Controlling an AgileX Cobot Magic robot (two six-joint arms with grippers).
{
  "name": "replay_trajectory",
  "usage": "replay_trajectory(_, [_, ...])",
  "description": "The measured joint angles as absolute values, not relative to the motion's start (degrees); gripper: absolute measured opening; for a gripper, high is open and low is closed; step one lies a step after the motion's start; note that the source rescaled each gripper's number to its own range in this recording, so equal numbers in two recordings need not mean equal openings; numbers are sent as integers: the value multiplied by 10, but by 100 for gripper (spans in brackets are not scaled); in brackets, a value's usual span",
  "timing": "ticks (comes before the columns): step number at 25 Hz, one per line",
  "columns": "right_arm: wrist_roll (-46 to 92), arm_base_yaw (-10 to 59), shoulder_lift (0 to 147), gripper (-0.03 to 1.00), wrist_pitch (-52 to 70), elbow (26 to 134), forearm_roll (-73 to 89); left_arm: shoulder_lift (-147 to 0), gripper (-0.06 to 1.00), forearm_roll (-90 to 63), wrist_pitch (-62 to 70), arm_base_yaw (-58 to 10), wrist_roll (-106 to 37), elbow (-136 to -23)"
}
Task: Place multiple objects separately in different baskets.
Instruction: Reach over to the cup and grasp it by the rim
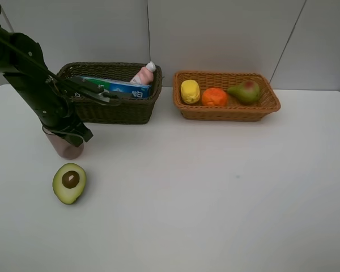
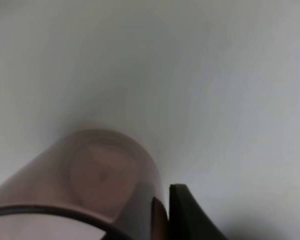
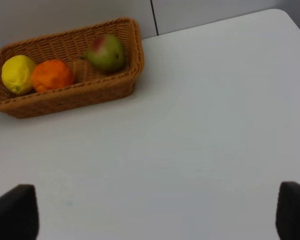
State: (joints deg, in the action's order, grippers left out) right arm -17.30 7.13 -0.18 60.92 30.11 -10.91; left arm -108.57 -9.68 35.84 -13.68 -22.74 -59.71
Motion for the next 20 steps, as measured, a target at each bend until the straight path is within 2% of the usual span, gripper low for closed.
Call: replay_trajectory(20, [-173, 71, -2, 100, 609, 301, -109, -1085, 0, -97, 358, -137, -227, -597])
